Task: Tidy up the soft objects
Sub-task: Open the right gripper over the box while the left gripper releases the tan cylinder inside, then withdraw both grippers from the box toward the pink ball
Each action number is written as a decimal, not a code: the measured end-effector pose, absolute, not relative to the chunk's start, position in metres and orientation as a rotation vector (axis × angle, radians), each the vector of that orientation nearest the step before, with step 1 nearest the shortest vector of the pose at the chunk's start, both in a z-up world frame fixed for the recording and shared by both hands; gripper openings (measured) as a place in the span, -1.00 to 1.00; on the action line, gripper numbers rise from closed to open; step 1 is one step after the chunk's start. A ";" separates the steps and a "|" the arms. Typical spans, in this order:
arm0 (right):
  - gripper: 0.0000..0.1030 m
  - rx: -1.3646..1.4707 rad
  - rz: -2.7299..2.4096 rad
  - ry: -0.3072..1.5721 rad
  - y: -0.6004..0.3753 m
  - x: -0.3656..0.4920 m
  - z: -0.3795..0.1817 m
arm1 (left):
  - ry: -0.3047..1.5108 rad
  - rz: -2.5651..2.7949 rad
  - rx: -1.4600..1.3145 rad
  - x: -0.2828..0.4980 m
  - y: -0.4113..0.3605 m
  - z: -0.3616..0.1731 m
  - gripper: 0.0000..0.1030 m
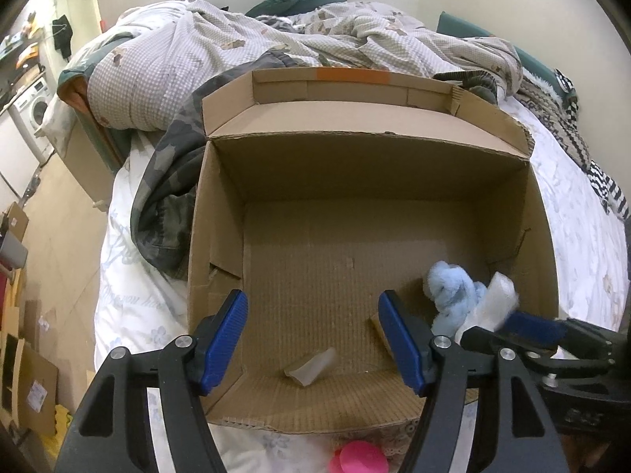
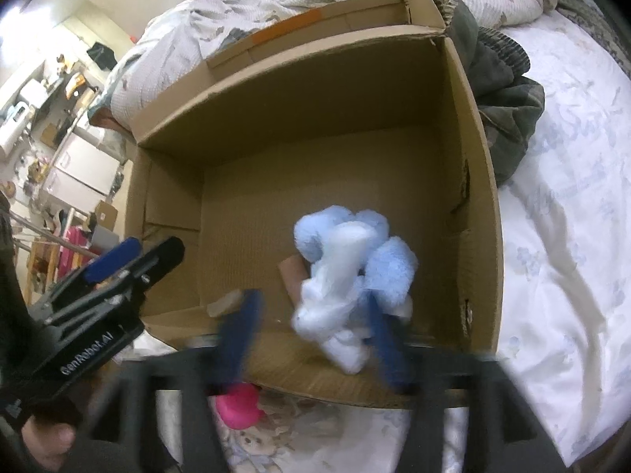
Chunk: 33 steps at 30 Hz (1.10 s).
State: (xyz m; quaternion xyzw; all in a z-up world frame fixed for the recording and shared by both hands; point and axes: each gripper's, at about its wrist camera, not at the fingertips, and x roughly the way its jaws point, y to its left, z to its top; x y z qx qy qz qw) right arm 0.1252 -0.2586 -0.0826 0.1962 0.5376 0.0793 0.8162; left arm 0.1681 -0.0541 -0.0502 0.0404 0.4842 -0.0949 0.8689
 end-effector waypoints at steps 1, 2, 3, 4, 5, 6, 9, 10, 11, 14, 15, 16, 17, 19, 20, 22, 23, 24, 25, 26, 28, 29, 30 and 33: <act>0.57 0.425 0.163 1.132 -0.260 0.124 -0.080 | 1.013 -0.199 0.084 0.168 -0.054 -0.050 0.28; 0.57 0.426 0.163 1.125 -0.259 0.124 -0.078 | 1.013 -0.198 0.084 0.168 -0.054 -0.050 0.28; 0.57 0.425 0.165 1.121 -0.259 0.124 -0.077 | 1.013 -0.197 0.086 0.168 -0.054 -0.050 0.28; 0.57 0.427 0.166 1.119 -0.259 0.124 -0.077 | 1.012 -0.198 0.087 0.168 -0.054 -0.050 0.28; 0.57 0.429 0.167 1.119 -0.259 0.123 -0.077 | 1.012 -0.197 0.090 0.168 -0.055 -0.050 0.28; 0.57 0.430 0.165 1.122 -0.259 0.123 -0.077 | 1.012 -0.196 0.092 0.168 -0.055 -0.050 0.28; 0.57 0.425 0.161 1.132 -0.258 0.123 -0.080 | 1.011 -0.196 0.092 0.168 -0.055 -0.049 0.28; 0.57 0.426 0.160 1.133 -0.258 0.123 -0.080 | 1.012 -0.195 0.093 0.168 -0.055 -0.049 0.28; 0.57 0.427 0.160 1.132 -0.257 0.123 -0.080 | 1.012 -0.196 0.093 0.168 -0.055 -0.049 0.28; 0.57 0.427 0.157 1.131 -0.257 0.124 -0.080 | 1.012 -0.194 0.094 0.167 -0.055 -0.049 0.28; 0.57 0.429 0.156 1.131 -0.257 0.124 -0.080 | 1.011 -0.192 0.095 0.167 -0.054 -0.048 0.28; 0.57 0.432 0.156 1.130 -0.257 0.124 -0.080 | 1.011 -0.190 0.094 0.167 -0.054 -0.048 0.28; 0.57 0.435 0.155 1.129 -0.257 0.124 -0.079 | 1.011 -0.189 0.093 0.167 -0.053 -0.048 0.28; 0.57 0.438 0.157 1.127 -0.256 0.124 -0.079 | 1.009 -0.188 0.090 0.165 -0.052 -0.046 0.28; 0.57 0.439 0.158 1.125 -0.256 0.124 -0.078 | 1.005 -0.186 0.090 0.164 -0.051 -0.045 0.28; 0.57 0.438 0.160 1.120 -0.254 0.124 -0.077 | 0.996 -0.183 0.088 0.160 -0.050 -0.042 0.28; 0.57 0.436 0.161 1.118 -0.253 0.123 -0.076 | 0.992 -0.181 0.088 0.158 -0.048 -0.040 0.28; 0.57 0.434 0.162 1.117 -0.252 0.123 -0.075 | 0.989 -0.180 0.089 0.155 -0.047 -0.039 0.28; 0.57 0.431 0.162 1.116 -0.252 0.122 -0.075 | 0.988 -0.178 0.091 0.153 -0.046 -0.038 0.28; 0.57 0.428 0.161 1.115 -0.251 0.121 -0.074 | 0.988 -0.175 0.093 0.151 -0.045 -0.037 0.28; 0.57 0.426 0.155 1.113 -0.252 0.118 -0.074 | 0.984 -0.166 0.093 0.147 -0.041 -0.034 0.28; 0.57 0.428 0.153 1.112 -0.252 0.117 -0.074 | 0.981 -0.163 0.091 0.144 -0.039 -0.033 0.28; 0.57 0.431 0.149 1.111 -0.253 0.115 -0.073 | 0.978 -0.159 0.090 0.142 -0.037 -0.031 0.28; 0.57 0.436 0.141 1.105 -0.256 0.108 -0.071 | 0.967 -0.149 0.091 0.135 -0.031 -0.025 0.28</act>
